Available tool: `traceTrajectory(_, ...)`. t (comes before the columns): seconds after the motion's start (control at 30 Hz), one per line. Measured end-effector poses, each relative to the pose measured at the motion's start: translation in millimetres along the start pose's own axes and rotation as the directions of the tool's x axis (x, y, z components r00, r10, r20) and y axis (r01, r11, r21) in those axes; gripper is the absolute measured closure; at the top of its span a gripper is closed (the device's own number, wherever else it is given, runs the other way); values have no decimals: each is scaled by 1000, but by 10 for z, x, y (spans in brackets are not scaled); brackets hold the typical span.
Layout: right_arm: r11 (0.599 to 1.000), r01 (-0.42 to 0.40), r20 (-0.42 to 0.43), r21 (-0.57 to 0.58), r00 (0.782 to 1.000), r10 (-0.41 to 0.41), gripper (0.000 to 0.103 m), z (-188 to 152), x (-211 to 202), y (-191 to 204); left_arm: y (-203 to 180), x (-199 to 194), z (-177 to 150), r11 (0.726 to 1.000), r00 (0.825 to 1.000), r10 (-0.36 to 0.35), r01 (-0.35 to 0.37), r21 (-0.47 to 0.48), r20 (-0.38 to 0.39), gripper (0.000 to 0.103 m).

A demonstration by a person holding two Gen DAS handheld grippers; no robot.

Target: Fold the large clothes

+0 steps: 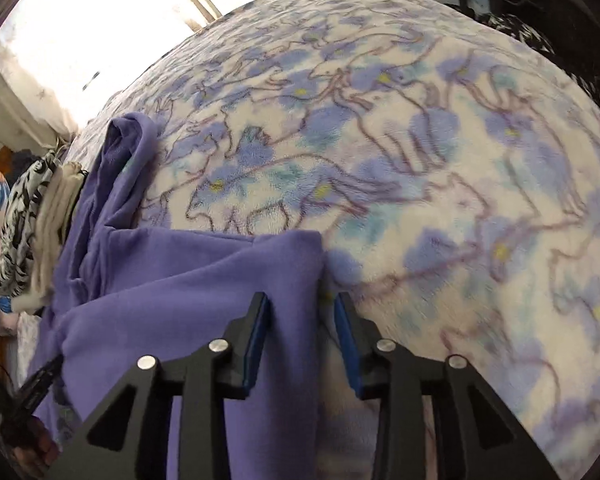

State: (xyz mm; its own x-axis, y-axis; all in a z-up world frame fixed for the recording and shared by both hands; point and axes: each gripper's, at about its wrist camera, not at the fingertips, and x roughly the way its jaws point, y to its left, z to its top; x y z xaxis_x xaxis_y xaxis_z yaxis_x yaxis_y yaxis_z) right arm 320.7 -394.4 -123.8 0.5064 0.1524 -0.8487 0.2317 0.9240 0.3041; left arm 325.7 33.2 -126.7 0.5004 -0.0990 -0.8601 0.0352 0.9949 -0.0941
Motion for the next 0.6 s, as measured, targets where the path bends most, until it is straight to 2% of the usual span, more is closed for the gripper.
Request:
traceTrajectory(0.07, 999, 1, 32, -39, 999, 1, 69, -71, -207, 25, -22, -158, -37, 998, 999, 47, -48, 46, 26, 76)
traceTrajectory(0.1, 998, 13, 46, -65, 999, -10, 68, -137, -318, 49, -44, -215, -49, 996, 997, 63, -65, 67, 37, 73)
traceTrajectory(0.13, 996, 14, 51, -85, 999, -9, 68, -200, -398, 66, -91, -290, -68, 993, 996, 71, -75, 95, 46, 66)
traceTrajectory(0.2, 992, 8, 31, -122, 1000, -4, 65, -355, -489, 95, -158, -372, -118, 991, 997, 48, -55, 126, 54, 57)
traceTrajectory(0.23, 991, 1, 6, -134, 1000, 0, 64, -458, -502, 105, -192, -393, -136, 990, 998, 37, -44, 134, 56, 56)
traceTrajectory(0.33, 989, -26, -53, -147, 998, 18, 63, -705, -492, 119, -267, -327, -197, 990, 1000, 22, -25, 137, 22, 54)
traceTrajectory(0.4, 986, -9, -72, -166, 997, -3, 63, -863, -431, 131, -280, -149, -193, 993, 999, 51, -49, 111, -18, 42)
traceTrajectory(0.43, 984, 10, -76, -180, 997, -24, 62, -934, -385, 140, -281, -53, -188, 993, 997, 65, -61, 96, -39, 40)
traceTrajectory(0.5, 983, 32, -79, -181, 996, -47, 59, -1025, -326, 146, -218, 110, -185, 997, 995, 58, -55, 46, -84, 40)
traceTrajectory(0.57, 986, 30, -65, -161, 997, -41, 59, -1048, -314, 127, -159, 120, -178, 1000, 997, 23, -24, -8, -69, 41)
traceTrajectory(0.6, 988, 20, -62, -152, 998, -30, 60, -1047, -311, 112, -135, 108, -165, 1000, 998, 7, -9, -26, -61, 54)
